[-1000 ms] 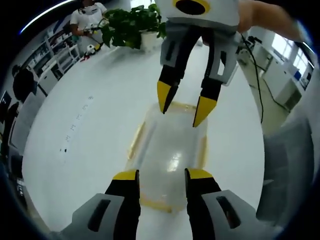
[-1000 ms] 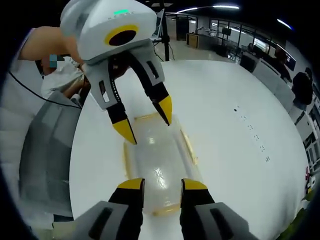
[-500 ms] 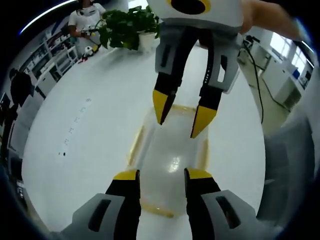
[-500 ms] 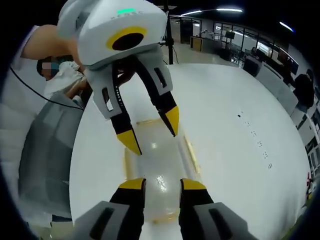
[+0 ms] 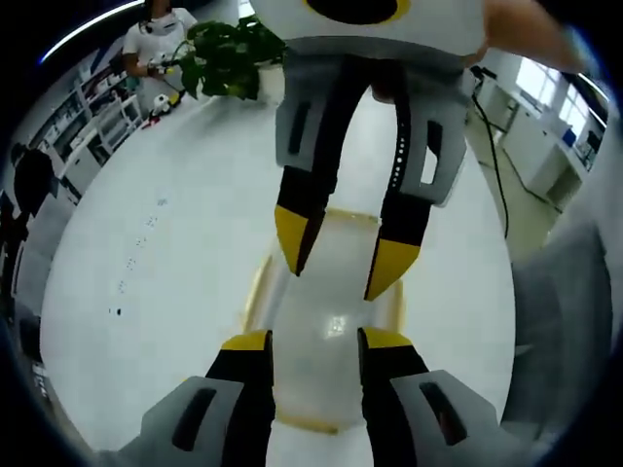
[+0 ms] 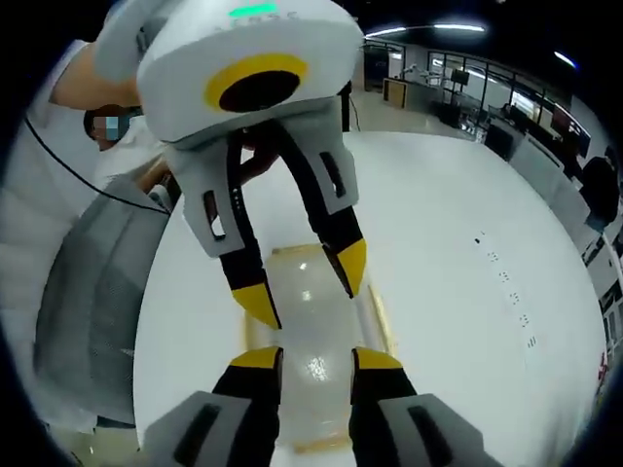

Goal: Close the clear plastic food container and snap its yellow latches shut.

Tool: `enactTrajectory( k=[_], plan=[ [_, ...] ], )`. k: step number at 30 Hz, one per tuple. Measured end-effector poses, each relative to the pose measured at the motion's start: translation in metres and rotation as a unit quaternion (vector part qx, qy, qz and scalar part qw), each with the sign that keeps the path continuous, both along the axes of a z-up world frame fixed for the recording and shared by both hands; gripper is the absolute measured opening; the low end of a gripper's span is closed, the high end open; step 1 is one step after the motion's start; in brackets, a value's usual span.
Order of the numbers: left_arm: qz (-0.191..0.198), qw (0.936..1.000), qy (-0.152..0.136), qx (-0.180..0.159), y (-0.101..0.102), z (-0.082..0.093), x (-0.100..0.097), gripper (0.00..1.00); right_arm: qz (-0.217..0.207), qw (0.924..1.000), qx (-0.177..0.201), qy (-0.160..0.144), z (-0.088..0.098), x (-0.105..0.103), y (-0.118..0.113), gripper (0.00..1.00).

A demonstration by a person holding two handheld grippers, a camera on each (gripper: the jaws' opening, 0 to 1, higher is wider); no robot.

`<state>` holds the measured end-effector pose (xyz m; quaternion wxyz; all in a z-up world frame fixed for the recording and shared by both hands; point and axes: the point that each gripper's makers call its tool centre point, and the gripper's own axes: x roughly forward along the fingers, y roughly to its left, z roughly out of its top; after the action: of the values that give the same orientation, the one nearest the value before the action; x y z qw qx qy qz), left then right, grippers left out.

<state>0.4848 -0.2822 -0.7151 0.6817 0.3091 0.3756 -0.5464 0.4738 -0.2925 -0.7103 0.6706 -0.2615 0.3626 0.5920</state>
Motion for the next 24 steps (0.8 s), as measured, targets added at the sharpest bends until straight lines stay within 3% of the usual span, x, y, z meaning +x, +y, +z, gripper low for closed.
enactTrajectory(
  k=[24],
  plan=[
    [-0.008,1.0,0.003,-0.001,-0.004,-0.006,-0.003,0.32,0.005,1.0,0.0,0.005,-0.01,0.008,0.002,0.23]
  ],
)
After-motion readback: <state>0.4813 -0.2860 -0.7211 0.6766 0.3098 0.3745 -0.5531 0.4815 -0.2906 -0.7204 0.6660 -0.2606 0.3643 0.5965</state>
